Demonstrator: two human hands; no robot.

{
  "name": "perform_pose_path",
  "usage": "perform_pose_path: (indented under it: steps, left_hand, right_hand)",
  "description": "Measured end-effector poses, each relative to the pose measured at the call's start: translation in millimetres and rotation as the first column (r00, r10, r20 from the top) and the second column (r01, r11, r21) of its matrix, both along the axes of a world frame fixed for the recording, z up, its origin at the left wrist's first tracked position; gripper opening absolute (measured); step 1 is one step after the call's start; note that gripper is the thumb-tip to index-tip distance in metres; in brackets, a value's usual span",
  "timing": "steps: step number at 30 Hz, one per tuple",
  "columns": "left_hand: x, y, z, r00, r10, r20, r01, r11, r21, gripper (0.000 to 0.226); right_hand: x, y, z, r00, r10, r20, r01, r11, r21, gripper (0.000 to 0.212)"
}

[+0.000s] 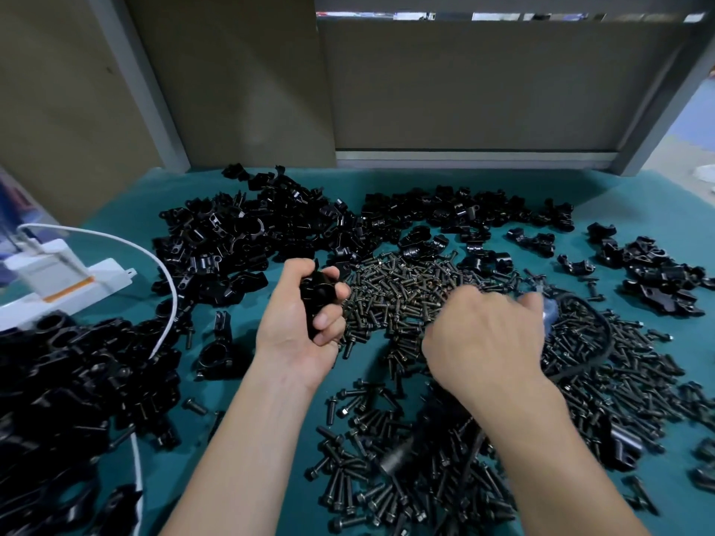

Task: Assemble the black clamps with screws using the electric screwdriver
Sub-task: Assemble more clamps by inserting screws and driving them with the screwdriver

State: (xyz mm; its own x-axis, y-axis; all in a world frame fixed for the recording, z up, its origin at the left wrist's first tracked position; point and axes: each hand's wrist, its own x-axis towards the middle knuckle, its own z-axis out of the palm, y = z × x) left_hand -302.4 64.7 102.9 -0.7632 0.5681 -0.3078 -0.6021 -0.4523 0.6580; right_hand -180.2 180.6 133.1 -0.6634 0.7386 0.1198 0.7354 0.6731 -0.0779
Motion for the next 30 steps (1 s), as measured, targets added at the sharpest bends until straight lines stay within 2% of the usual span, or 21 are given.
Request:
perform_pose_path:
  steps: [1,3,5,7,8,12,16,20,26,30]
  left_hand:
    - [-0.3,0.4,-0.2,1.0,0.002,-0.013,-0.002,1.0,-0.006,0.024]
    - [-2.1,0.4,-1.1,0.999,0.014,-0.031,-0.015,1.0,-0.02,0.024]
    - [-4.0,-0.4,-2.2,0.999,0.023,-0.04,-0.024,0.999,-0.029,0.024]
    - [-5.3,-1.4,-3.2,0.999,0.029,-0.037,-0.03,0.999,-0.033,0.024]
    - [-5.7,-1.7,-3.4,0.999,0.032,-0.034,-0.033,0.999,-0.033,0.024]
    - [-6.2,-3.3,-2.9,0.999,0.037,-0.033,-0.038,0.999,-0.036,0.025]
    - [-5.4,-4.8,-3.9,0.998,0.033,-0.046,-0.035,0.999,-0.034,0.025]
    - [-4.5,-3.7,-5.3,0.998,0.011,-0.065,-0.013,0.999,-0.034,0.025]
    - [-6.2,-3.2,-6.5,0.997,0.0,-0.078,-0.002,1.0,-0.028,0.025]
    - [-4.6,-1.0,-6.9,0.993,-0.012,-0.115,0.005,0.998,-0.057,0.025]
  right_hand:
    - [-1.5,-1.5,-0.6,0.999,0.03,0.04,-0.03,0.999,-0.023,0.027]
    - [-8.2,-8.7,-6.1,0.986,0.166,0.011,-0.164,0.98,-0.112,0.01]
    - [-16.6,-11.5,-14.4,0.959,0.284,0.003,-0.277,0.936,-0.217,0.047]
    - [-21.3,-7.8,-19.9,0.94,0.34,0.019,-0.326,0.915,-0.238,0.06]
    - [-21.9,-4.9,-20.0,0.945,0.327,0.005,-0.315,0.913,-0.259,0.058]
    - [-21.4,8.1,-23.8,0.967,0.2,-0.16,-0.244,0.911,-0.333,0.029]
    - [-18.8,16.6,-22.2,0.907,0.081,-0.414,-0.275,0.858,-0.435,0.029]
    - [-14.0,25.7,-19.4,0.902,0.058,-0.429,-0.294,0.808,-0.51,0.031]
    - [-11.2,27.6,-15.0,0.816,-0.043,-0.576,-0.414,0.651,-0.636,0.015]
    - [-8.1,32.2,-12.9,0.717,-0.212,-0.664,-0.541,0.431,-0.722,0.012]
